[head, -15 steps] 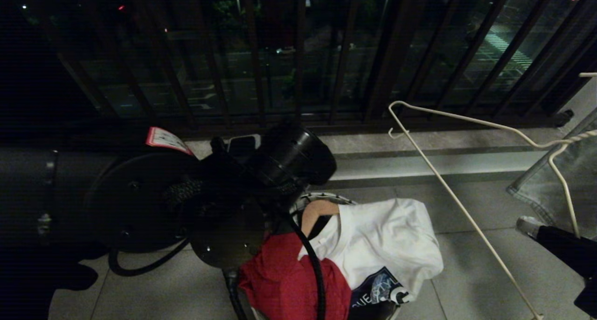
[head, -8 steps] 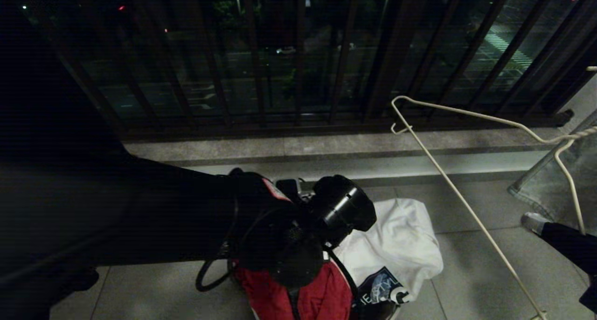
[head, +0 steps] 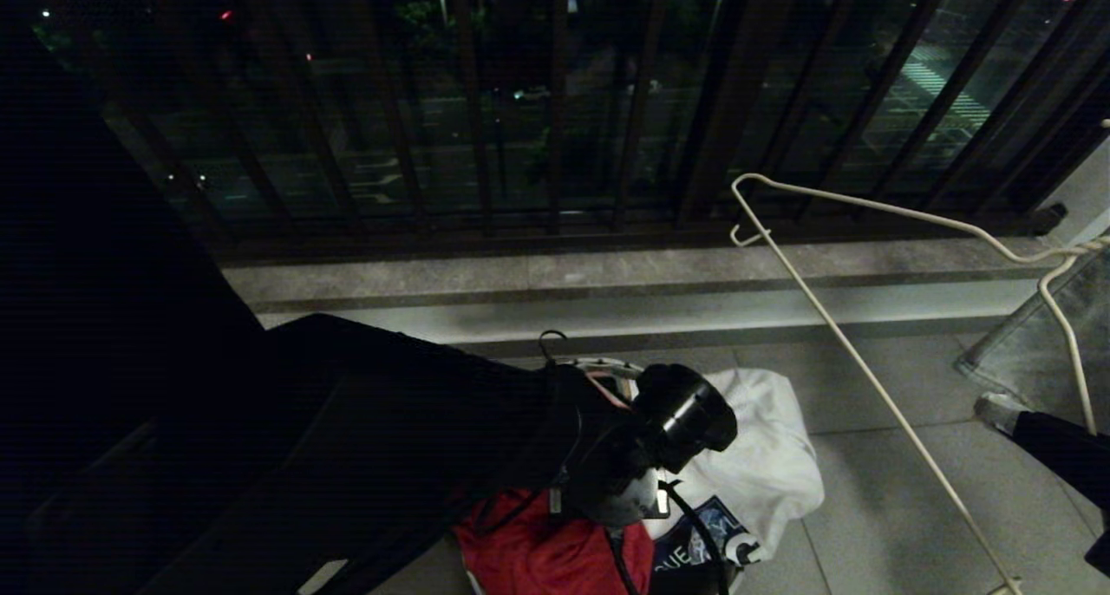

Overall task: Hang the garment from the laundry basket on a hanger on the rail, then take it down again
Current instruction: Pick up clothes from the basket

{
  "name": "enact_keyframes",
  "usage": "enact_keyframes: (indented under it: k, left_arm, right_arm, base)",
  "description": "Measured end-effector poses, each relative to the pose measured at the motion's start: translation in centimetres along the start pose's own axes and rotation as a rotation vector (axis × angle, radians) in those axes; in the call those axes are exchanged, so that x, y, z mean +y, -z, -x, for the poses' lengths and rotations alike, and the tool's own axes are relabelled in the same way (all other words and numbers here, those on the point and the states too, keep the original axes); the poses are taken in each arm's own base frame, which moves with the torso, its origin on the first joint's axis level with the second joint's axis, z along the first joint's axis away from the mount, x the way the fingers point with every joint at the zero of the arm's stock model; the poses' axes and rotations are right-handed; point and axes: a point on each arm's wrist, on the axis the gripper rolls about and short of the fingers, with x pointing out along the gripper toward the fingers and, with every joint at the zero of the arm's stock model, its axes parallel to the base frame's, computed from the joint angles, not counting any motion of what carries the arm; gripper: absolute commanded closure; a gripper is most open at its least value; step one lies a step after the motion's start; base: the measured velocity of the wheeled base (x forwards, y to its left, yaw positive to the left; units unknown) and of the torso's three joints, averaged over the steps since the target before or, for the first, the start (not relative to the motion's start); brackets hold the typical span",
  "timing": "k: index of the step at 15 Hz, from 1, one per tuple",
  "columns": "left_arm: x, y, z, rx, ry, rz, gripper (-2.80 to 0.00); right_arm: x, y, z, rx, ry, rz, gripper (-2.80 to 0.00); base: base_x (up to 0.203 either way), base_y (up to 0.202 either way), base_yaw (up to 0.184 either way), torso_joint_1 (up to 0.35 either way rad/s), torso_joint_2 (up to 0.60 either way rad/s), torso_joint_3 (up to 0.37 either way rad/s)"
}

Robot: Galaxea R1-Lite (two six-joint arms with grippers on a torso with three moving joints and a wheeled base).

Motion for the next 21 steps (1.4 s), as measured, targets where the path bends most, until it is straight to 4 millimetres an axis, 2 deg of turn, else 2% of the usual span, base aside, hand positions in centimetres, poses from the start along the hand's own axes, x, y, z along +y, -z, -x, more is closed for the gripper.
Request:
enact_keyframes:
  k: [2,4,10,12,13,17,21]
  left_arm:
    - [0.7,0.5,-0.1,0.052,-0.06,-0.024,-2.8]
    - [1.5,0.8,0.9,0.093,-0.104,-0.037,-2.8]
    - [4.8,1.6,6.2,0.11,-0.114,-0.064,-2.8]
    - [6.1,0.5,6.6,0.092,-0.121,-0.049,-2.8]
    - [6.6,-0.2,6.3,0.086,-0.131,-0.039,0.0]
    - [7.3,-2.3,3.6,0.081,-0.174,-0.001,0.0]
    - [6.9,-3.8,1.0,0.071,-0.187,0.015,0.0]
  right_arm:
    - [0.0,0.1,0.0,0.003,0.001,0.001,0.0]
    - [0.0,0.1,0.0,0.005,0.0,0.002,0.0]
    - [0.0,0.2,-0.1,0.01,0.001,0.004,0.0]
    - [0.0,0.3,-0.1,0.012,0.002,0.003,0.0]
    - [0.0,0.3,-0.2,0.014,0.002,0.004,0.0]
    - [0.0,0.5,-0.4,0.025,0.005,0.007,0.0]
    - [0.1,0.6,-0.5,0.031,0.007,0.01,0.0]
  base:
    - [0.0,0.0,0.0,0.0,0.0,0.0]
    - [0.0,0.0,0.0,0.0,0.0,0.0]
    - [0.0,0.0,0.0,0.0,0.0,0.0]
    - [0.0,0.0,0.0,0.0,0.0,0.0]
    - [0.0,0.0,0.0,0.0,0.0,0.0]
    - [0.0,0.0,0.0,0.0,0.0,0.0]
    - [0.0,0.0,0.0,0.0,0.0,0.0]
